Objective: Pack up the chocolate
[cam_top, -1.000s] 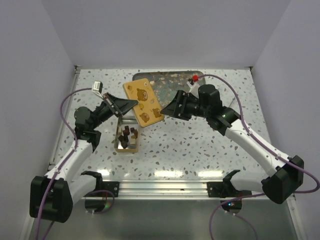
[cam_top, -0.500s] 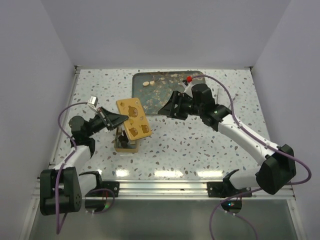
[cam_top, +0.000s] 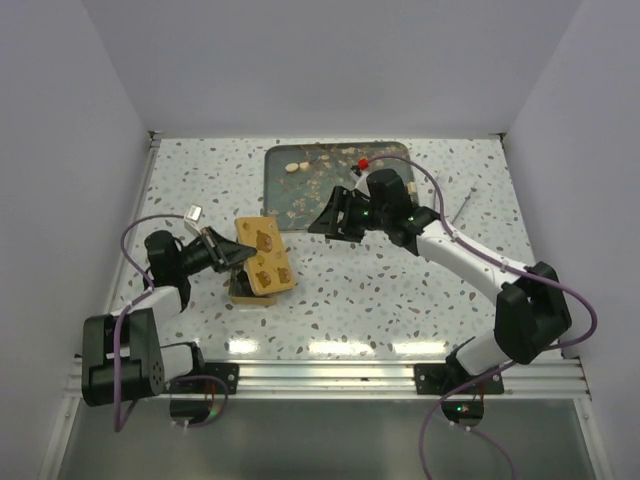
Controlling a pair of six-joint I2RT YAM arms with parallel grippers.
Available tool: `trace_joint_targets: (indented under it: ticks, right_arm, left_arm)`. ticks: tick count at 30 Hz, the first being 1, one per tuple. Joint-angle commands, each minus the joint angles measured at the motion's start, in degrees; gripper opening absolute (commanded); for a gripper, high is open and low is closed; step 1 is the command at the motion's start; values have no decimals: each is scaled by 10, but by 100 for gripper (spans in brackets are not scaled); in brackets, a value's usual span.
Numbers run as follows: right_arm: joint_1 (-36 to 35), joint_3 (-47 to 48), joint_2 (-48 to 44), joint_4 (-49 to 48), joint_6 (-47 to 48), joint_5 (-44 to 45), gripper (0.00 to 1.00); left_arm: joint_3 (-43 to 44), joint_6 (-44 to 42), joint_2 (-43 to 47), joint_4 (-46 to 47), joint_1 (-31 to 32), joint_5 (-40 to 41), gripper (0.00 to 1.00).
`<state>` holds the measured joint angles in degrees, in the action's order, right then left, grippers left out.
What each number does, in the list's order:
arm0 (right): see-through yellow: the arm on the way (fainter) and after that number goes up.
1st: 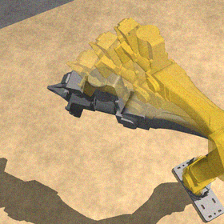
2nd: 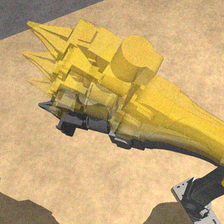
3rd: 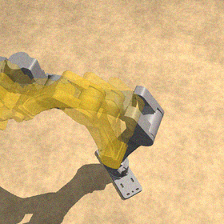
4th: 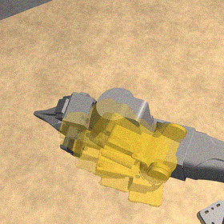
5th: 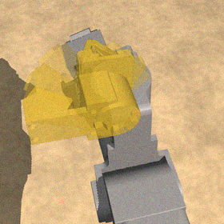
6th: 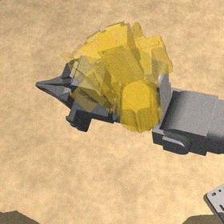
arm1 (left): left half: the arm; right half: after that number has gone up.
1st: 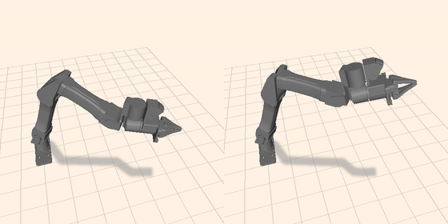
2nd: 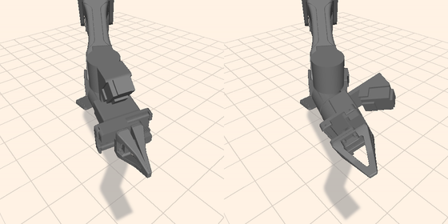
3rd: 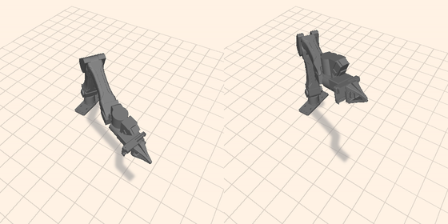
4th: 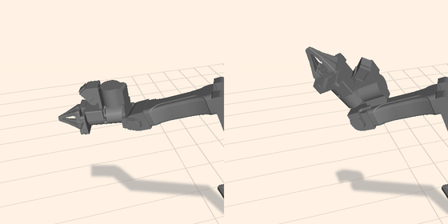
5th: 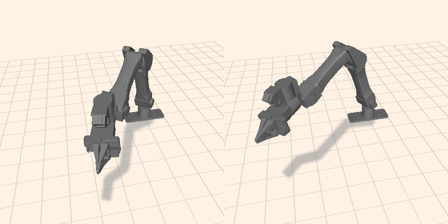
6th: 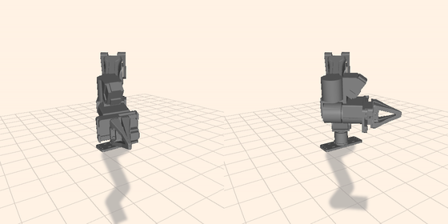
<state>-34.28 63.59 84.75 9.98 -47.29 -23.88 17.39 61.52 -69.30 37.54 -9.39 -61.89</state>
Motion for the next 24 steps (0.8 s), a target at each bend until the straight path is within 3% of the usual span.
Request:
trace_joint_targets:
  ticks: [1, 8, 16, 20, 24]
  right_arm:
    - [-12, 7, 32, -43, 11, -9, 64]
    - [-54, 17, 119, -124, -7, -36, 64]
    - [-83, 47, 182, -118, 11, -41, 66]
    - [-100, 55, 203, -124, 10, -44, 66]
    - [-117, 58, 224, -130, 8, -36, 66]
  left_arm:
    - [6, -61, -24, -17, -17, -29, 0]
    - [48, -119, -71, -83, -52, -62, 0]
    - [97, -190, -109, -165, -62, -64, 0]
    - [128, -257, -119, -262, -62, -46, 0]
    - [128, -264, -124, -268, -62, -40, 0]
